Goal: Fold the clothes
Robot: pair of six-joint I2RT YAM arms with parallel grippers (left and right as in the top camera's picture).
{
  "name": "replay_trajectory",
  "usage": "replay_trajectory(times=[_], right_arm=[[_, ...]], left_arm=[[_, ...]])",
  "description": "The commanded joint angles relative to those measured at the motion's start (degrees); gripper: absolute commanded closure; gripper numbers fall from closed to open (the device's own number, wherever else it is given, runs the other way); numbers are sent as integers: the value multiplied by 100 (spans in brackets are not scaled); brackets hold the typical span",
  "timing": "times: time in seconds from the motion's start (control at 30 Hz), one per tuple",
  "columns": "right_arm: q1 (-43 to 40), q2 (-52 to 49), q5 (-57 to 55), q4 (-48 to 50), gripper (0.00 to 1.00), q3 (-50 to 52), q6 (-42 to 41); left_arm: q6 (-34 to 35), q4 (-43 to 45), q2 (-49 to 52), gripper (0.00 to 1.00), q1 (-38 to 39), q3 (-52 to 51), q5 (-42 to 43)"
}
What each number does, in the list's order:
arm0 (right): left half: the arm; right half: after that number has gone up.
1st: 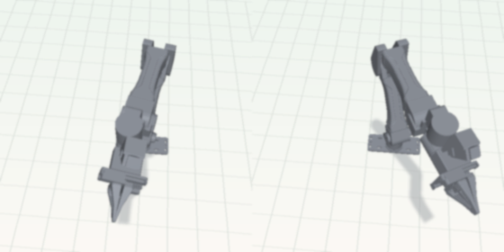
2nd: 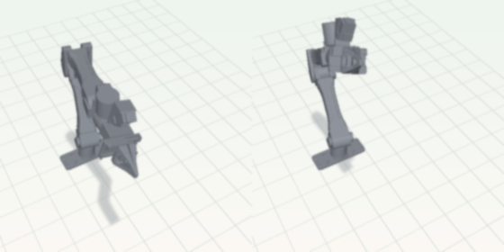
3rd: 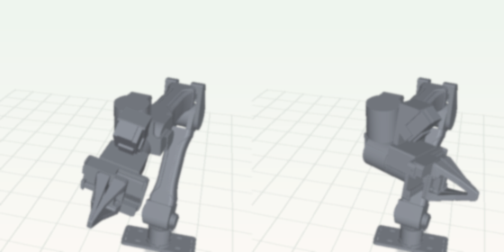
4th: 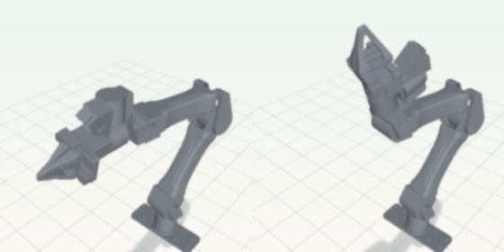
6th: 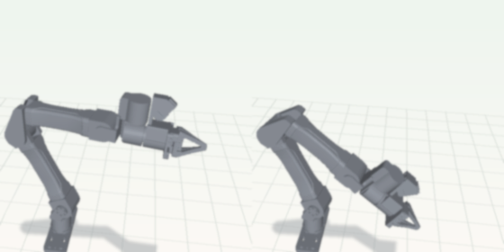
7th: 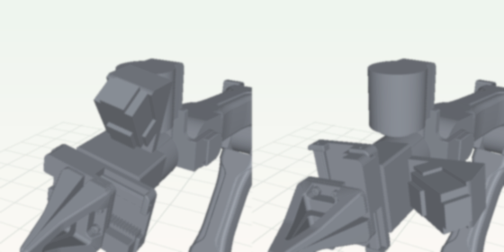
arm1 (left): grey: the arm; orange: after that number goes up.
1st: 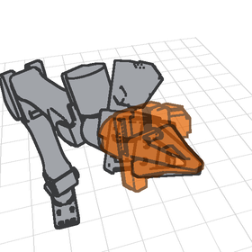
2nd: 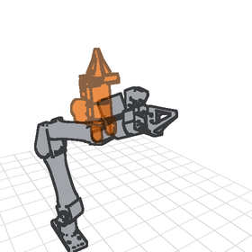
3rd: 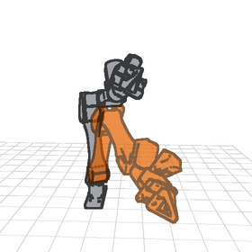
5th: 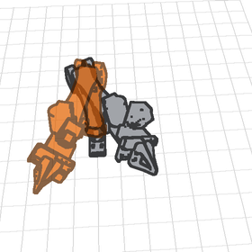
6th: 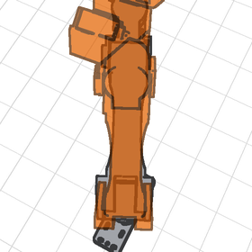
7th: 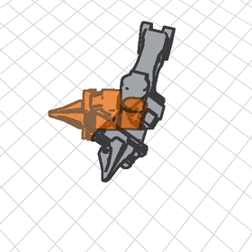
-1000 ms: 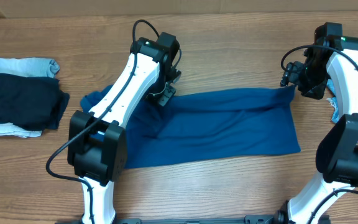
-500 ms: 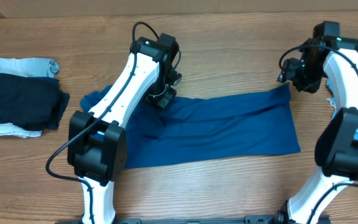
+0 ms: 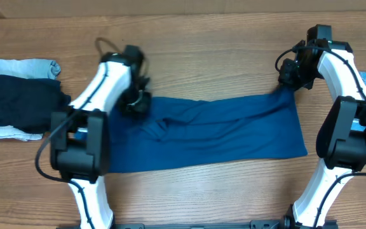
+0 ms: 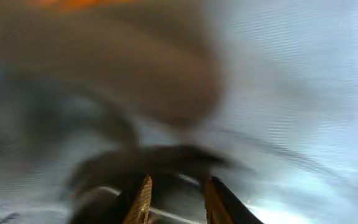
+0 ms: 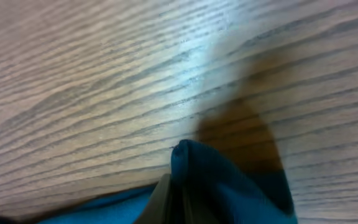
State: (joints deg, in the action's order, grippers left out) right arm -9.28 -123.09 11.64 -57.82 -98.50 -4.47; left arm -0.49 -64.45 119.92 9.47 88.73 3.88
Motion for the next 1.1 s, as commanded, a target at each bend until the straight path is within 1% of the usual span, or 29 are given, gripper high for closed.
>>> replay_trajectory(times=[0.0, 0.07, 0.2, 0.3, 0.4, 0.5, 0.6, 0.67, 0.73, 0.8, 0.87, 0.93, 1.07], right_arm=[[-83, 234, 44, 22, 96, -535, 22], [-170, 461, 42, -46, 96, -601, 22], [-363, 741, 4, -332, 96, -601, 63], [-402, 866, 22, -922, 96, -601, 358], [-348, 887, 72, -1635, 96, -588, 367], [-195, 885, 85, -2037, 96, -341, 367], [-68, 885, 74, -1921, 96, 157, 343], [-59, 885, -166, -1794, 96, 503, 107], [-59, 885, -385, -1873, 96, 645, -170], [-63, 885, -789, -1947, 96, 702, -501], [-70, 885, -1565, -1969, 95, 706, -1196], [-103, 885, -2015, -1987, 94, 710, -1541], [-273, 885, -2664, -1899, 92, 861, -1836]], left_arm=[[140, 245, -20, 68, -339, -396, 326], [184, 306, -20, 69, -503, -426, 323], [186, 323, -20, 69, -544, -424, 323], [411, 391, -20, 69, -544, -424, 326], [483, 455, -20, 69, -544, -424, 448], [483, 450, -22, 69, -546, -424, 520], [527, 431, -22, 69, -544, -424, 527], [466, 350, -22, 71, -544, -417, 599], [140, 201, -31, 71, -544, -345, 544], [129, 129, -48, 71, -544, -256, 455], [127, 20, -57, 70, -544, -17, 452], [131, -138, -57, 69, -551, 195, 420], [129, -254, -57, 67, -614, 245, 293]])
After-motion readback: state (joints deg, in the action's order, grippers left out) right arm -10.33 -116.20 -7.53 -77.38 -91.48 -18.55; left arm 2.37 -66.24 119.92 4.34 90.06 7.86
